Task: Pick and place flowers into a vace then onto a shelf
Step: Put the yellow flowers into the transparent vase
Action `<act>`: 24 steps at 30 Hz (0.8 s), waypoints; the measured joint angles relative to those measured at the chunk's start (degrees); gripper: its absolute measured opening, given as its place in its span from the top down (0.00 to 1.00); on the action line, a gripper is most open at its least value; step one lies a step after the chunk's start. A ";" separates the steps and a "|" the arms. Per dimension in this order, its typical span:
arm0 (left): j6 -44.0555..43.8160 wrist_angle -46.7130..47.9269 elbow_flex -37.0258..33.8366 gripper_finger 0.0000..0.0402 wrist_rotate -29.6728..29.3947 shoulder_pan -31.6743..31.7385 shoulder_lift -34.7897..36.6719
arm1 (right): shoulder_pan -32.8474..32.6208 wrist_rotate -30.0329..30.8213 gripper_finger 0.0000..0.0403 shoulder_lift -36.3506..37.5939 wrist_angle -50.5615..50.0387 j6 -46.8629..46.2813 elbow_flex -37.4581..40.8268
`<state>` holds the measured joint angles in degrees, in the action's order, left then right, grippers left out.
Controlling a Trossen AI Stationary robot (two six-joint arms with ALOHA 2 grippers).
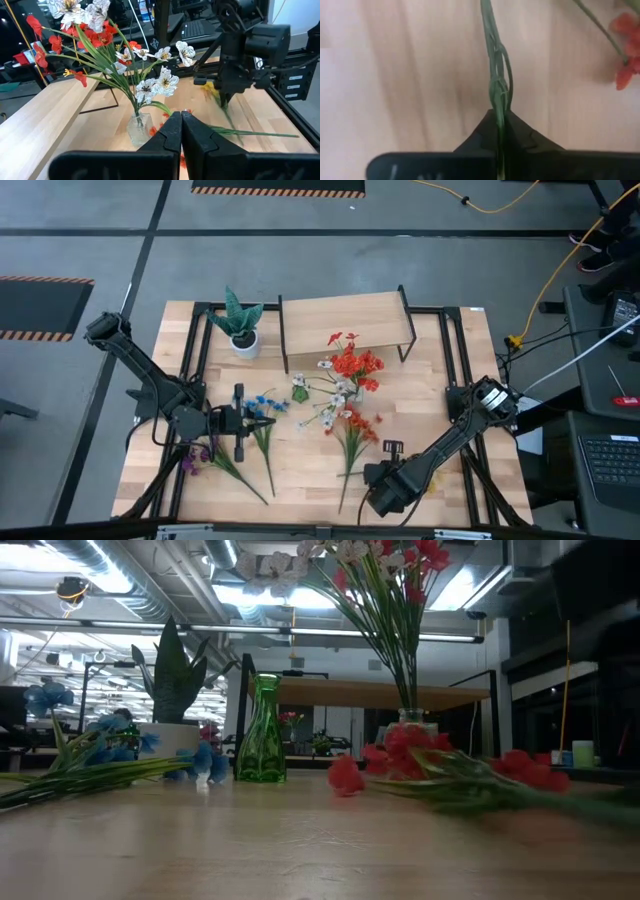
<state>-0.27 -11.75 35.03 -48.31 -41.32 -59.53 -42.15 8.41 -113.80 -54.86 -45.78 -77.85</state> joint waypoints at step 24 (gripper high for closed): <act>0.00 0.00 0.00 0.99 1.56 0.02 0.00 | 1.74 -1.92 1.00 0.22 -14.24 14.80 -19.17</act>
<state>-0.27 -11.75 35.03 -46.76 -41.30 -59.53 -40.41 6.49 -113.58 -69.10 -30.98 -97.02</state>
